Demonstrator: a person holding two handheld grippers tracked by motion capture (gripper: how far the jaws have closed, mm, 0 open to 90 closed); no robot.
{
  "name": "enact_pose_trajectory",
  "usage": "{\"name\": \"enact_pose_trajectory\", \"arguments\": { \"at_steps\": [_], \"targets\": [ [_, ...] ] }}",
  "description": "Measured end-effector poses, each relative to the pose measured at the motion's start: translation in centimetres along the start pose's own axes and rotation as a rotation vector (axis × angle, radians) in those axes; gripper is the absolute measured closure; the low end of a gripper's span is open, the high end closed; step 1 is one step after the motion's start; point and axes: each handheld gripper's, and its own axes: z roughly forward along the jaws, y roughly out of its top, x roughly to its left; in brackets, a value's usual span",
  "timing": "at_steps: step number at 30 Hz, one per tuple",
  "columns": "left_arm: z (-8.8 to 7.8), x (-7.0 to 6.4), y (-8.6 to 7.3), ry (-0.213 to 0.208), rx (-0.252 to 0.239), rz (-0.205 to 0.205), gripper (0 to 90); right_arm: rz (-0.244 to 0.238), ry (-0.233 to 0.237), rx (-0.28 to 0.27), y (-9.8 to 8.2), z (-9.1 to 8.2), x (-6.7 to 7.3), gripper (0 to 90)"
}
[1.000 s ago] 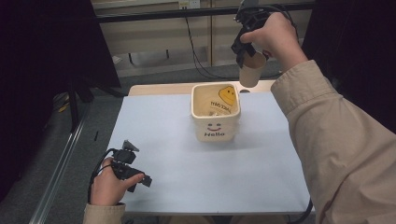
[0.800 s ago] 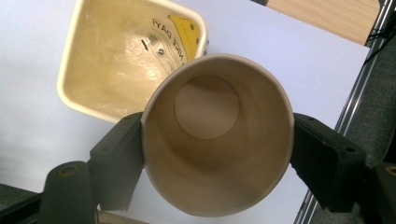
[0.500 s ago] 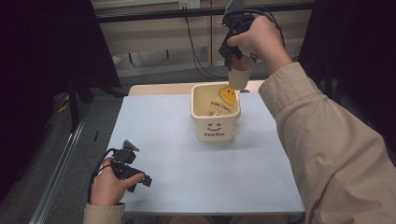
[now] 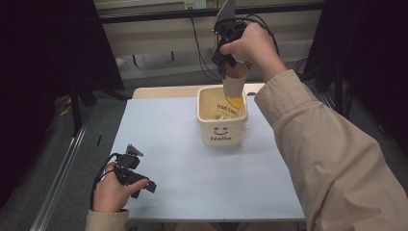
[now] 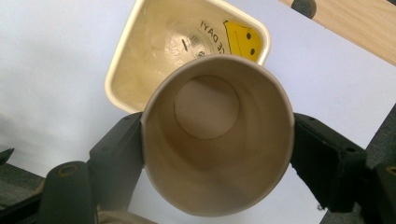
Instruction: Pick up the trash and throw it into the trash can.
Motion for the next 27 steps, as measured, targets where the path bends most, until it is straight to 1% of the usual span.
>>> {"name": "enact_pose_trajectory", "arguments": {
  "at_steps": [1, 3, 5, 6, 7, 8, 10, 12, 13, 16, 17, 18, 20, 22, 24, 25, 26, 27],
  "targets": [
    [0.0, 0.0, 0.0, 0.0, 0.004, 0.002, 4.2, -0.002, -0.001, -0.002, 0.0, 0.2, 0.1, 22.6],
    [0.0, 0.0, 0.0, 0.005, -0.007, 0.0, 4.2, -0.009, 0.002, -0.004, 0.0, 0.4, 0.1, 22.6],
    [-0.1, 0.0, 0.0, -0.002, -0.006, -0.006, 4.2, -0.018, 0.007, 0.005, 0.1, 1.3, 0.3, 22.5],
    [-0.1, 0.0, -0.1, 0.003, -0.006, -0.009, 4.2, -0.018, 0.007, 0.005, 0.1, 1.3, 0.3, 22.5],
    [-0.1, 0.0, 0.0, -0.002, -0.002, -0.008, 4.2, -0.014, 0.009, 0.009, 0.1, 1.6, 0.4, 22.5],
    [-0.1, 0.0, 0.0, 0.0, -0.001, 0.002, 4.2, -0.013, 0.01, 0.019, 0.1, 2.3, 0.5, 22.4],
    [-0.1, 0.0, 0.0, -0.002, 0.003, 0.003, 4.2, -0.013, 0.009, 0.021, 0.1, 2.5, 0.5, 22.4],
    [-0.1, 0.0, 0.0, 0.001, 0.0, 0.002, 4.2, -0.022, 0.013, 0.022, 0.1, 3.1, 0.5, 22.4],
    [-0.1, 0.0, 0.0, 0.001, -0.001, 0.002, 4.2, -0.027, 0.015, 0.028, 0.1, 3.7, 0.5, 22.3],
    [-0.1, -0.1, 0.0, 0.004, -0.006, 0.005, 4.2, -0.022, 0.008, 0.033, 0.1, 4.3, 0.6, 22.3],
    [-0.1, -0.1, 0.0, 0.007, -0.015, -0.006, 4.2, -0.028, 0.012, 0.035, 0.1, 4.7, 0.6, 22.2],
    [-0.1, 0.0, 0.0, 0.005, -0.006, 0.006, 4.2, -0.029, 0.012, 0.038, 0.1, 4.9, 0.6, 22.2],
    [-0.1, 0.0, 0.0, 0.005, -0.008, 0.007, 4.2, -0.024, 0.012, 0.046, 0.1, 5.2, 0.7, 22.1],
    [-0.1, -0.1, 0.0, 0.004, -0.012, 0.0, 4.2, -0.023, 0.016, 0.047, 0.1, 5.3, 0.7, 22.1],
    [-0.1, 0.0, 0.0, 0.002, -0.014, 0.002, 4.2, -0.025, 0.005, 0.049, 0.2, 5.4, 0.8, 22.0],
    [-0.2, 0.0, 0.0, 0.011, -0.014, 0.008, 4.2, -0.031, 0.005, 0.046, 0.2, 5.5, 0.8, 22.0],
    [-0.1, 0.0, 0.0, 0.002, -0.015, 0.001, 4.2, -0.026, 0.004, 0.049, 0.2, 5.5, 0.8, 21.8],
    [-0.2, 0.0, 0.0, 0.006, -0.013, 0.004, 4.2, -0.027, 0.004, 0.05, 0.2, 5.5, 0.9, 21.4]
  ]
}}
